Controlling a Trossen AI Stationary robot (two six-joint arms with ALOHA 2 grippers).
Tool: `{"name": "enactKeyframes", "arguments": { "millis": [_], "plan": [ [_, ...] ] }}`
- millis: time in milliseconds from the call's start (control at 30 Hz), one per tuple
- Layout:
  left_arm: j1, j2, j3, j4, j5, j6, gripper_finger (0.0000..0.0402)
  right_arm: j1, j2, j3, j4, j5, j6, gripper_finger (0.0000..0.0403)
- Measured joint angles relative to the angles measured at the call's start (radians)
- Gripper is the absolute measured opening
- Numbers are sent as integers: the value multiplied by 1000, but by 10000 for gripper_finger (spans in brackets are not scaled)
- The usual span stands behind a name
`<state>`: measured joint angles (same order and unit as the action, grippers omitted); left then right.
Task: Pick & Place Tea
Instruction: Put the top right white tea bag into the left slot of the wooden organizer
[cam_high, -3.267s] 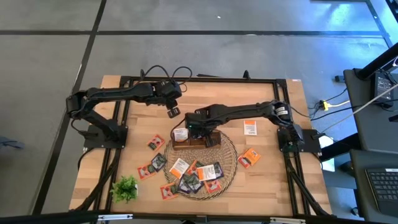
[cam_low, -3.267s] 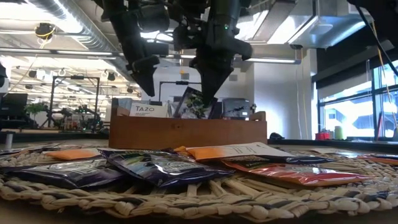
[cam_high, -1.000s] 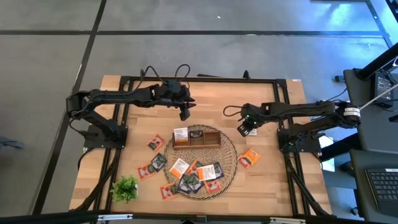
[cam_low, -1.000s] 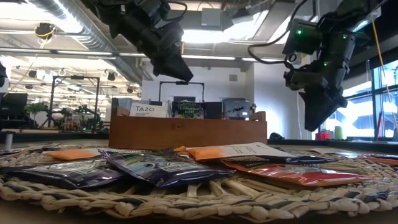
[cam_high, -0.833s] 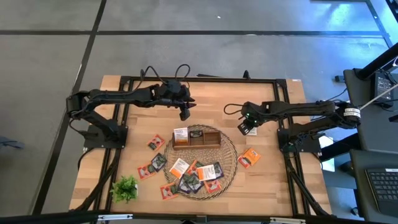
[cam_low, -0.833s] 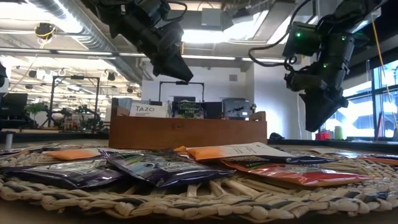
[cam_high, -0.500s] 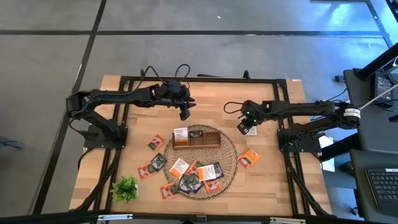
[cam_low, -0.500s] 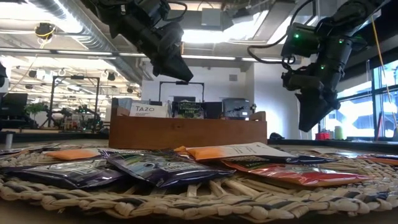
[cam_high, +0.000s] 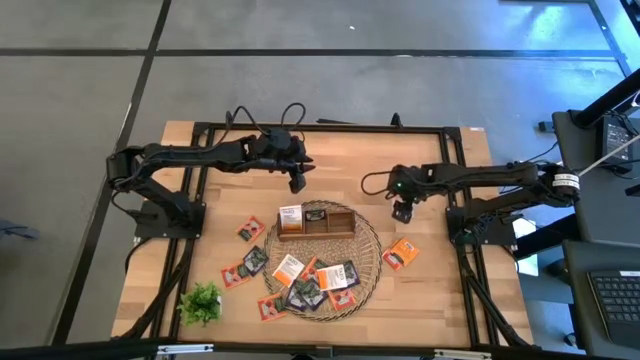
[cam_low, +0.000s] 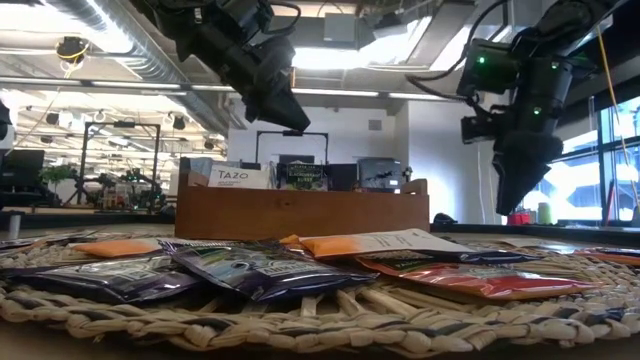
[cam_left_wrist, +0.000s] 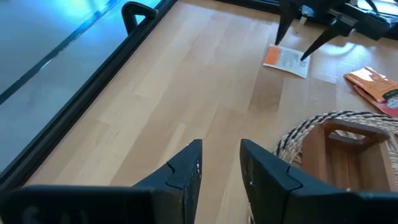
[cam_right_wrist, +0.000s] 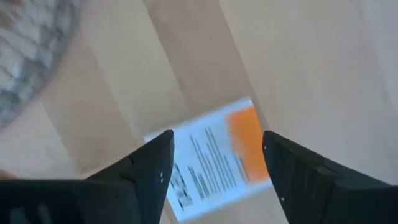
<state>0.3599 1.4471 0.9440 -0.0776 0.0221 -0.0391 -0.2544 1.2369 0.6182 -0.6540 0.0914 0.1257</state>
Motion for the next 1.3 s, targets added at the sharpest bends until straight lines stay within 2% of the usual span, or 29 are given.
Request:
{"name": "enactKeyframes", "arguments": {
  "millis": [133,467,600,700,767,933,1100,1300],
  "plan": [
    [0,0,0,0,-4,0,107,7,23,1,5,-3,-9,230],
    [0,0,0,0,-4,8,105,17,210,6,1,25,-26,189],
    [0,0,0,0,-4,8,105,17,236,11,5,36,-55,175],
    [0,0,0,0,-4,8,108,13,239,30,37,99,-156,167],
    [0,0,0,0,-4,11,109,0,242,47,69,104,-274,163],
    [0,0,0,-25,-4,47,107,-44,266,60,310,9,-525,160],
    [0,0,0,-60,-4,52,105,-67,361,64,428,-32,-771,160],
    [0,0,0,-95,-4,52,109,-67,417,69,524,-34,-837,160]
  ]
}}
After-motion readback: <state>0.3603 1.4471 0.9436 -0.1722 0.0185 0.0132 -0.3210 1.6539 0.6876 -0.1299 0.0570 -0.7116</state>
